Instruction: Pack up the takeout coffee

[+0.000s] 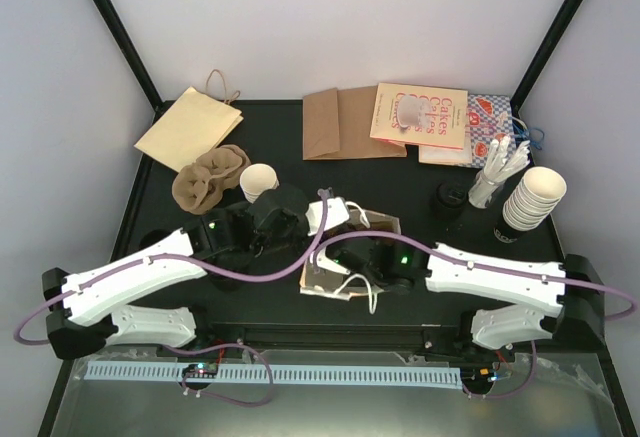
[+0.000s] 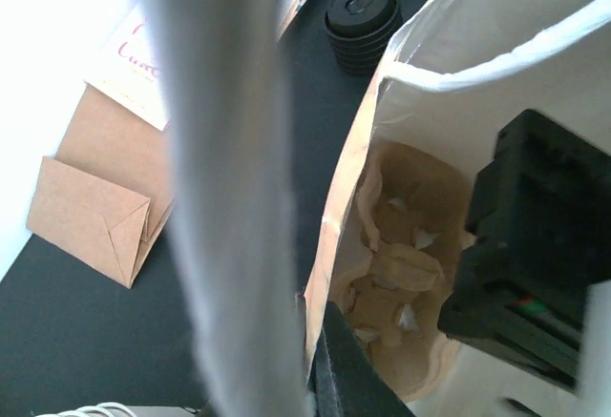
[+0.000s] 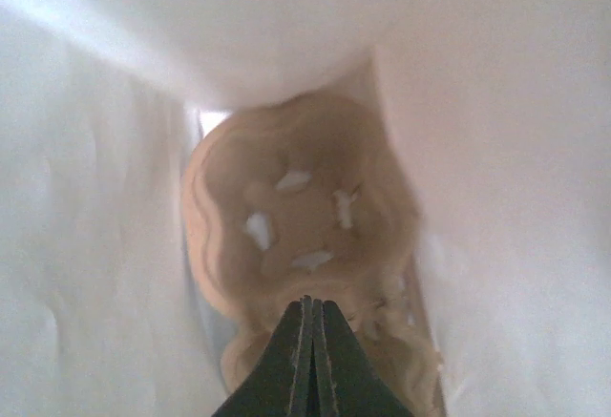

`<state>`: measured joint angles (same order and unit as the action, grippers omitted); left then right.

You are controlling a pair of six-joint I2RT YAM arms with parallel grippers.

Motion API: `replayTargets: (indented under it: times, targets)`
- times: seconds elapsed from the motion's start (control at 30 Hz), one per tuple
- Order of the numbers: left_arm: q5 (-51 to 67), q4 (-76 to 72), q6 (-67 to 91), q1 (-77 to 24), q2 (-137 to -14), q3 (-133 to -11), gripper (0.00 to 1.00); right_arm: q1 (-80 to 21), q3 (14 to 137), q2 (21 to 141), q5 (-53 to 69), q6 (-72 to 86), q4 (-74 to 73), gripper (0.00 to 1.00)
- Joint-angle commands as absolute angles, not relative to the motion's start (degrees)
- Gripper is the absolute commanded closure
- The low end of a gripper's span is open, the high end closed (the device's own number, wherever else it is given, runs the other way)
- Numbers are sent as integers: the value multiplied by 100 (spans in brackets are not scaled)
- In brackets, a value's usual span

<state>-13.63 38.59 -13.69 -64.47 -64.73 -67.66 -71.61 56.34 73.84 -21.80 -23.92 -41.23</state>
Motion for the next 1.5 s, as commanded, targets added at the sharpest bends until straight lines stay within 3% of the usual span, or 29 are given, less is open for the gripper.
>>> replayTargets:
  times: [0.0, 0.37, 0.83, 1.07, 1.17, 1.33, 1.47]
  targets:
    - [-768, 4146, -1165, -6050, -6691, -7337, 99, -7126, 6218, 7106, -2127, -2315, -4404, 98]
    - [299, 4619, -812, -5246, -7131, -7977, 98, -7017, 6696, 6876, -3094, -2384, -4566, 98]
    - [969, 4957, -246, -4601, -7730, -8370, 98, -6794, 6976, 6337, -4436, -2951, -3174, 97]
    - [1282, 4986, 129, -4284, -7998, -8709, 98, -5606, 7952, 6615, -4061, -2560, -2997, 69]
    - [1300, 4883, 316, -4155, -8106, -8846, 98, -5067, 8633, 6856, -3760, -1762, -3499, 45]
    - [1334, 4855, 750, -3807, -8456, -9289, 98, -4877, 9080, 6997, -4220, -732, -3968, 14]
    - [1340, 4841, 1307, -3389, -8789, -9610, 98, -4714, 9076, 6882, -4356, 192, -4443, 5]
